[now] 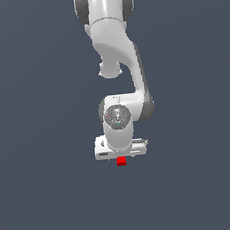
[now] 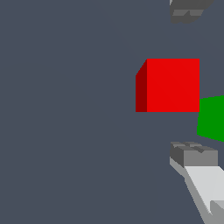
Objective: Stack the red cube on top of the green cube.
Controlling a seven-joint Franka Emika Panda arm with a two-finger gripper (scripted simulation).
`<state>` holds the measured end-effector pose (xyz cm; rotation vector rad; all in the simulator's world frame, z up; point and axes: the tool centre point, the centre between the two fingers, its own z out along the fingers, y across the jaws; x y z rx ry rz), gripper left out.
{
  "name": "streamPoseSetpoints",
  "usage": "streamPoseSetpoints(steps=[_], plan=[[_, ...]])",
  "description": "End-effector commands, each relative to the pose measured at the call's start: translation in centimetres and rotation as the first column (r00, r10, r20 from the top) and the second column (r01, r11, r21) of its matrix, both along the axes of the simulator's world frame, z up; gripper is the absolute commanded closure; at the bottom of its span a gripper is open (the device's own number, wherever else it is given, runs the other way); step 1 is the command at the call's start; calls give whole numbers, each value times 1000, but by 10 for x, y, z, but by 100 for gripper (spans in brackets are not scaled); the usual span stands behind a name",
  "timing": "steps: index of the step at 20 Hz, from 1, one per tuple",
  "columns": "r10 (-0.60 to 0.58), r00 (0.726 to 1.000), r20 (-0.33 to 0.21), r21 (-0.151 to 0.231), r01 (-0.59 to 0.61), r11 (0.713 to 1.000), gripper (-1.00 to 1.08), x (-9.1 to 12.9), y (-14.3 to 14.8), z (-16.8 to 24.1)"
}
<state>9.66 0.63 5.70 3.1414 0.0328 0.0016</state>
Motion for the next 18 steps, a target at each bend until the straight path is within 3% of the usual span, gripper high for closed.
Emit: streamPoseSetpoints(steps=[1,11,12,18], plan=[[0,1000,-2,0,0,1000,-92,-1,0,-14],[0,1000,-1,0,0,1000,-92,0,0,-37],[0,1000,-1,0,0,1000,108,0,0,-37],[0,1000,-1,0,0,1000,108,0,0,-37]])
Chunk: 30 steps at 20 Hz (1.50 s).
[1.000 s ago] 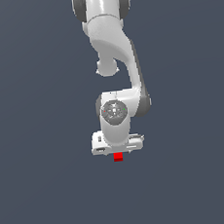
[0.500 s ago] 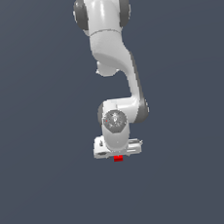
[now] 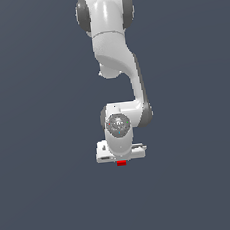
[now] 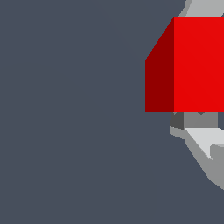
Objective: Stack the red cube on top of the green cube.
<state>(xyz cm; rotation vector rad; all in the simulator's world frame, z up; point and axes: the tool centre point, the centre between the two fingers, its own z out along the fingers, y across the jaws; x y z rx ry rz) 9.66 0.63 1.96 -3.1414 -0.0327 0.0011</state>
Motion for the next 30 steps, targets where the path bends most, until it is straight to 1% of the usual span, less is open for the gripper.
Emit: streamPoseSetpoints(steps=[1,6,10,13,22,26,30], plan=[[0,1000,1,0,0,1000,108,0,0,0],[0,1000,0,0,0,1000,108,0,0,1],[0,1000,0,0,0,1000,108,-1,0,10],[0,1000,0,0,0,1000,108,-1,0,25],[0,1000,1,0,0,1000,108,-2,0,85],[0,1000,1,0,0,1000,108,-1,0,98],[0,1000,1,0,0,1000,108,0,0,100]])
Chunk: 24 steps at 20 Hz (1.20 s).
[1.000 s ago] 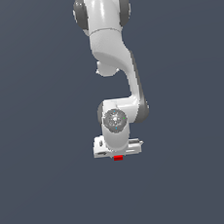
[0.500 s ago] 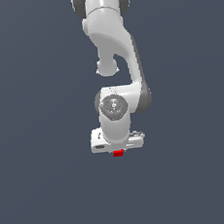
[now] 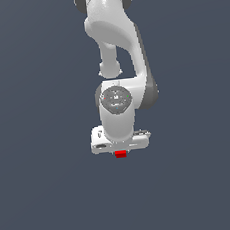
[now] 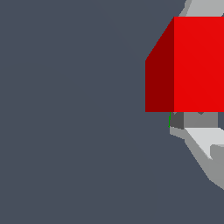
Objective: Stack the red cube on top of the green cube.
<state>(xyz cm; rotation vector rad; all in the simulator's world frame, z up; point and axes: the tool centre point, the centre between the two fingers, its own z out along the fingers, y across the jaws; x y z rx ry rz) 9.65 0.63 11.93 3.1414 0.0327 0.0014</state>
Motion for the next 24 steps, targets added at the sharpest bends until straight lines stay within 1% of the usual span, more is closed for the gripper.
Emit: streamPoseSetpoints(steps=[1,6,11,24], plan=[[0,1000,0,0,0,1000,108,0,0,0],[0,1000,0,0,0,1000,108,-3,1,-2],[0,1000,0,0,0,1000,108,-13,4,-10],[0,1000,-1,0,0,1000,108,-60,22,-50]])
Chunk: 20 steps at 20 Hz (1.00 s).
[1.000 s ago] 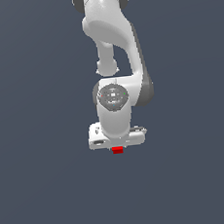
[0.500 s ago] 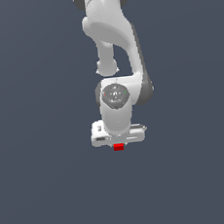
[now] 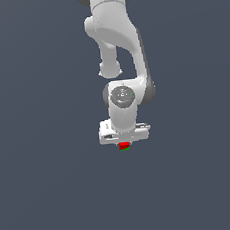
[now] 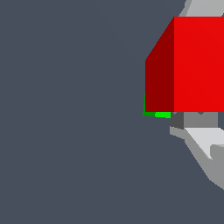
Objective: Stack the red cube on top of the green cube.
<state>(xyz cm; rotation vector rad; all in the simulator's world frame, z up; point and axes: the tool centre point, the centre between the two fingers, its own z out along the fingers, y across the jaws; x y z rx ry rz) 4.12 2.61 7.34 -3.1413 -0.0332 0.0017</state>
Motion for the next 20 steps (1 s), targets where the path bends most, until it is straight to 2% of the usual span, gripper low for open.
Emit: streamPoseSetpoints(steps=[1,7,13,14,20], plan=[[0,1000,1,0,0,1000,108,-7,3,-6],[0,1000,1,0,0,1000,108,-16,6,-14],[0,1000,1,0,0,1000,108,-14,6,-13],[0,1000,1,0,0,1000,-92,-14,6,-13],[0,1000,1,0,0,1000,-92,-14,6,-13]])
